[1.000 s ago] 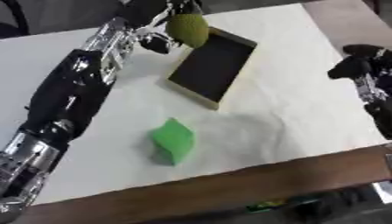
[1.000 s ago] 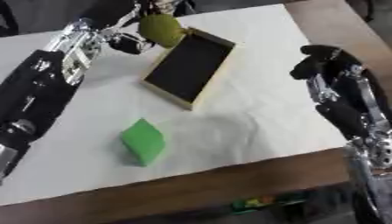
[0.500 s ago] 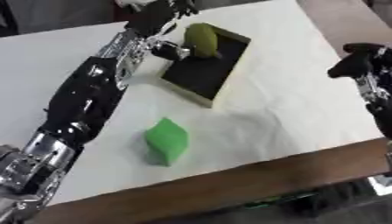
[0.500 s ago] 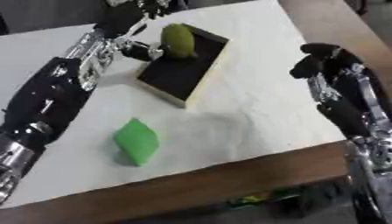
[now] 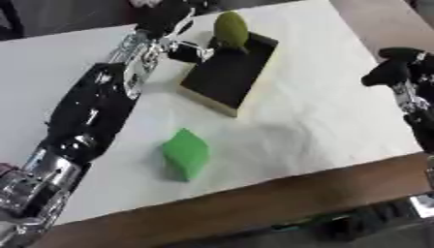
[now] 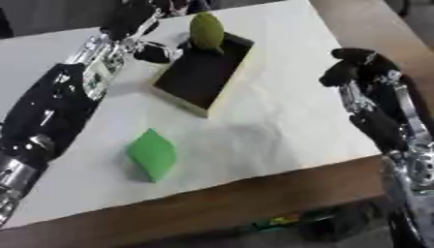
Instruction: Pick up objects on the table and place them in the box.
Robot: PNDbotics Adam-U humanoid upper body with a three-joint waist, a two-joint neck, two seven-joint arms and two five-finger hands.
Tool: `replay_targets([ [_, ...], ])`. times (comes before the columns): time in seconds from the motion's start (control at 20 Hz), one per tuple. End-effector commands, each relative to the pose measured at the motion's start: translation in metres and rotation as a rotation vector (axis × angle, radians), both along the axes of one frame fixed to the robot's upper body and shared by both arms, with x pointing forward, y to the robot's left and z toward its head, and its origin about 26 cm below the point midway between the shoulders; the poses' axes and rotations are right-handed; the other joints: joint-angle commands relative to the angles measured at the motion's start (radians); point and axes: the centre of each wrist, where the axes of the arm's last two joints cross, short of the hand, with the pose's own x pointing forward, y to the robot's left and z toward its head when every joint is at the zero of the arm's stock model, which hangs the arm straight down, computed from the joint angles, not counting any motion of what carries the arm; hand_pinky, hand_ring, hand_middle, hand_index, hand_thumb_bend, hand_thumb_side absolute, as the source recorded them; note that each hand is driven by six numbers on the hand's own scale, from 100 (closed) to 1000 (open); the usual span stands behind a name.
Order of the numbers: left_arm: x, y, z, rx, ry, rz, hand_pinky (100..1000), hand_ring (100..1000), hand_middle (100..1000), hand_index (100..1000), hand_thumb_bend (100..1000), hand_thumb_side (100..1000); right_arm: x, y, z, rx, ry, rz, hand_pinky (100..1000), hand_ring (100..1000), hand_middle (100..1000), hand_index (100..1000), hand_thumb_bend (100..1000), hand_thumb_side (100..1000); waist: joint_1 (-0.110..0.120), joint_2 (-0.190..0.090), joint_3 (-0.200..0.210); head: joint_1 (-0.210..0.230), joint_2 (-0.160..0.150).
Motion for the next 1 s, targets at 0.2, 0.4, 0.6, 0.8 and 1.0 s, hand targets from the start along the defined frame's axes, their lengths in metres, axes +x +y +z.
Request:
replay_targets([
  [0.2,-0.032,0.017,0.050,0.130,0.046,-0.241,740,702,703,854,299,332,0.000,-0.007,0.006,-0.008,-0.022,-0.027,645,604,542,754,100,499,-0.003,-0.027,0.021,-0.023,0.005],
  [0.4,-0.060,0.026,0.066,0.275,0.118,-0.339,754,720,727,866,341,338,-0.001,-0.010,0.006,-0.013,-0.023,-0.036,646,604,542,754,100,500,0.001,-0.031,0.038,-0.037,0.005],
  [0.6,-0.081,0.025,0.069,0.404,0.188,-0.391,761,729,736,868,374,369,-0.001,-0.010,0.006,-0.015,-0.026,-0.037,647,605,543,755,100,499,0.003,-0.035,0.051,-0.045,0.005],
  [0.8,-0.087,0.024,0.060,0.500,0.281,-0.422,760,730,735,862,343,357,-0.001,-0.010,0.006,-0.016,-0.026,-0.034,644,604,536,754,100,500,0.004,-0.037,0.050,-0.050,0.005],
  [1.0,-0.085,0.026,0.049,0.541,0.351,-0.430,765,739,739,863,395,386,-0.001,-0.009,0.006,-0.013,-0.023,-0.025,640,603,536,754,100,504,0.005,-0.039,0.047,-0.052,0.005],
])
